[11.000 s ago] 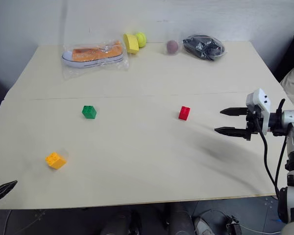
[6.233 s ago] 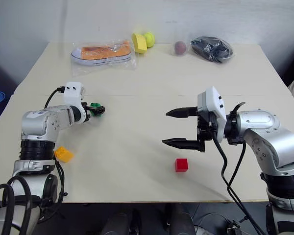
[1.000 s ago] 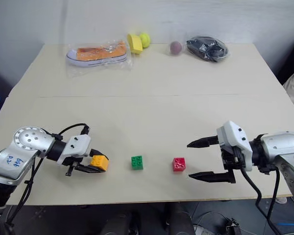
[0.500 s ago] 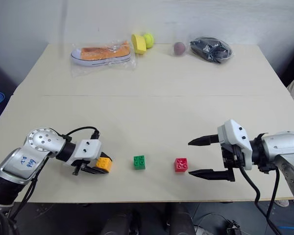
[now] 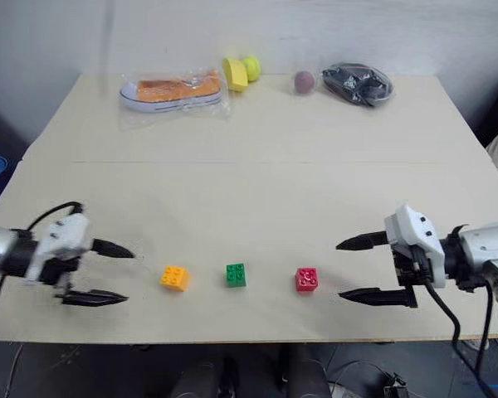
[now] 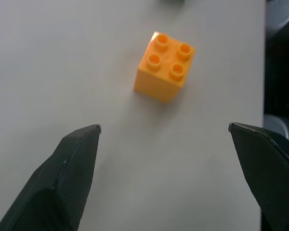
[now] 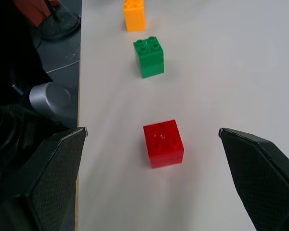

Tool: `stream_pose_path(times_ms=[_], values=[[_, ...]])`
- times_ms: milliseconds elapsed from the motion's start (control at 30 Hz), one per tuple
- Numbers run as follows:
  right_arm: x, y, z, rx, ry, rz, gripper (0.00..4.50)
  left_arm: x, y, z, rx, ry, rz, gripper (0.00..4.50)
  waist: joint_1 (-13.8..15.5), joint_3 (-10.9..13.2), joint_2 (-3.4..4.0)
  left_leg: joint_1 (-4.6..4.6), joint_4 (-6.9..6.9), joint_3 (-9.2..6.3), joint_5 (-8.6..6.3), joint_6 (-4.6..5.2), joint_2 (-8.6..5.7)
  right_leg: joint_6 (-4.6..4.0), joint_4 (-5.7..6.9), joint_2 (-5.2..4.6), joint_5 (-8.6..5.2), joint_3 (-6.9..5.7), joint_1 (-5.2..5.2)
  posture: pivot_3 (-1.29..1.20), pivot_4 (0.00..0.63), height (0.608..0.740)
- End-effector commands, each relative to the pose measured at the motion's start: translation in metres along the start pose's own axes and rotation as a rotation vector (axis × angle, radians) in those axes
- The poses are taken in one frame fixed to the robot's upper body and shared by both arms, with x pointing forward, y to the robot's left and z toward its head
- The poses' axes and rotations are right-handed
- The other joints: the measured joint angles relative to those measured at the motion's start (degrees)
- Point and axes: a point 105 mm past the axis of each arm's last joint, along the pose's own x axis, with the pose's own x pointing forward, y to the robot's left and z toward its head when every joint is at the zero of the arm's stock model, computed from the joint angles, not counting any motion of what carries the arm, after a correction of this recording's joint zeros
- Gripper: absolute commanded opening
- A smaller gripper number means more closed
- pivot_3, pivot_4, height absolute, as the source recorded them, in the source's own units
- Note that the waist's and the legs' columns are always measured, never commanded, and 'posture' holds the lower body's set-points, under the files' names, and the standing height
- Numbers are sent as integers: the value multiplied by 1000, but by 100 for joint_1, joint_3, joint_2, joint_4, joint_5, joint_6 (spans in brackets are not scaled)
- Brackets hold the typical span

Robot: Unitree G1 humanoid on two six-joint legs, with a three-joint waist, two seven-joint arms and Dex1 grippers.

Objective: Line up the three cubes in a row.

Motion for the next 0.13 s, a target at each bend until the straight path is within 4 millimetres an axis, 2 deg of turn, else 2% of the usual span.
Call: stream_pose_path(times_ms=[33, 133], values=[[-22, -5, -8, -20, 48, -21, 4500, -31, -5, 17, 6, -81, 50, 4482, 18, 0, 0, 0, 0, 0, 0, 0, -1, 0, -1, 0, 0, 0, 0, 0, 150, 740], [-26, -8, -14, -5, 52, -24, 4500, -39, -7, 23, -7, -129, 71, 4482, 21, 0, 0, 1, 0, 1, 0, 0, -1, 0, 1, 0, 0, 1, 1, 0, 150, 740]])
